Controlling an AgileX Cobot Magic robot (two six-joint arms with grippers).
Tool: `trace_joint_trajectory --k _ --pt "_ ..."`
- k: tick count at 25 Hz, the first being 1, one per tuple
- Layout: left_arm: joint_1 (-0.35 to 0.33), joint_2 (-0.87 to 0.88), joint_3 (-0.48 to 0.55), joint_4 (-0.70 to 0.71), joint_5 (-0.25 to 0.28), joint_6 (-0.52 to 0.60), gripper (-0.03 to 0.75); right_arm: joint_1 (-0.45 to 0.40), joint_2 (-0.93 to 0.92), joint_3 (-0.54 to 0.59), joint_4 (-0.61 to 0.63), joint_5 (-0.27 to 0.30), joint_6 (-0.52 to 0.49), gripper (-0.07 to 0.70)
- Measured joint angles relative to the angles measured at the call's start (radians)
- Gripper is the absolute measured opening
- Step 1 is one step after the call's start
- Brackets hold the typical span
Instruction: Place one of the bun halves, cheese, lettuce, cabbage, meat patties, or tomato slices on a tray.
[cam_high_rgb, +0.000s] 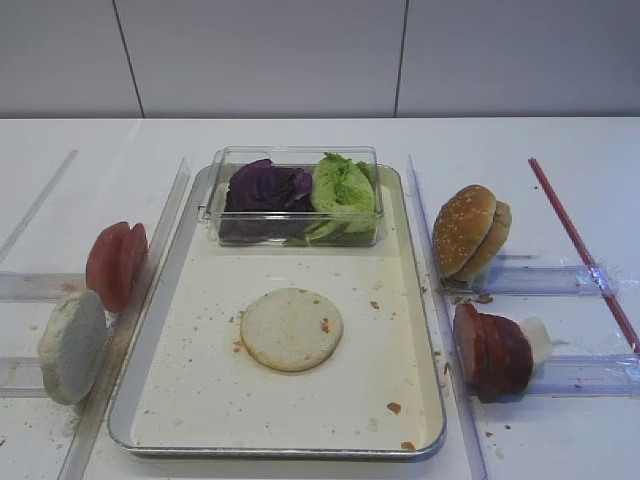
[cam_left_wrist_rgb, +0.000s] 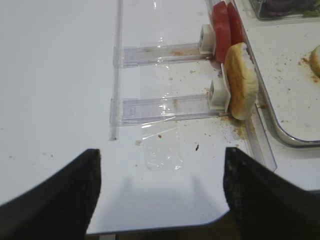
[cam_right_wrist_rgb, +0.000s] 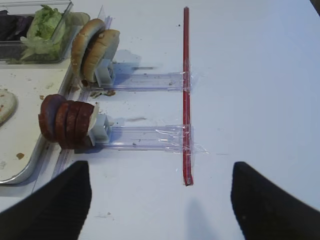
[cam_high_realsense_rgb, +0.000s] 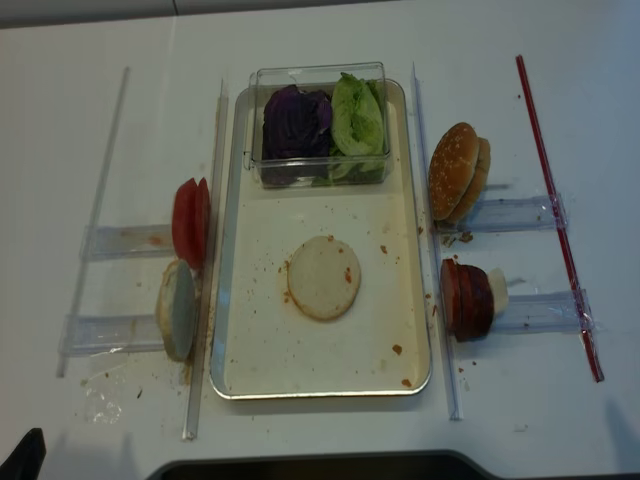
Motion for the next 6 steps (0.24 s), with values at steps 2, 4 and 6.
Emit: trace_joint_trajectory --k 2,4,6 --pt "0.0 0.0 0.0 0.0 0.0 0.0 0.472 0.0 0.0 0.0 0.0 0.0 0.0 0.573" --pt "0.0 0.0 0.0 0.0 0.0 0.0 0.472 0.0 0.0 0.0 0.0 0.0 0.0 0.573" --pt "0.0 0.0 0.0 0.0 0.0 0.0 0.472 0.0 0.0 0.0 0.0 0.0 0.0 0.573"
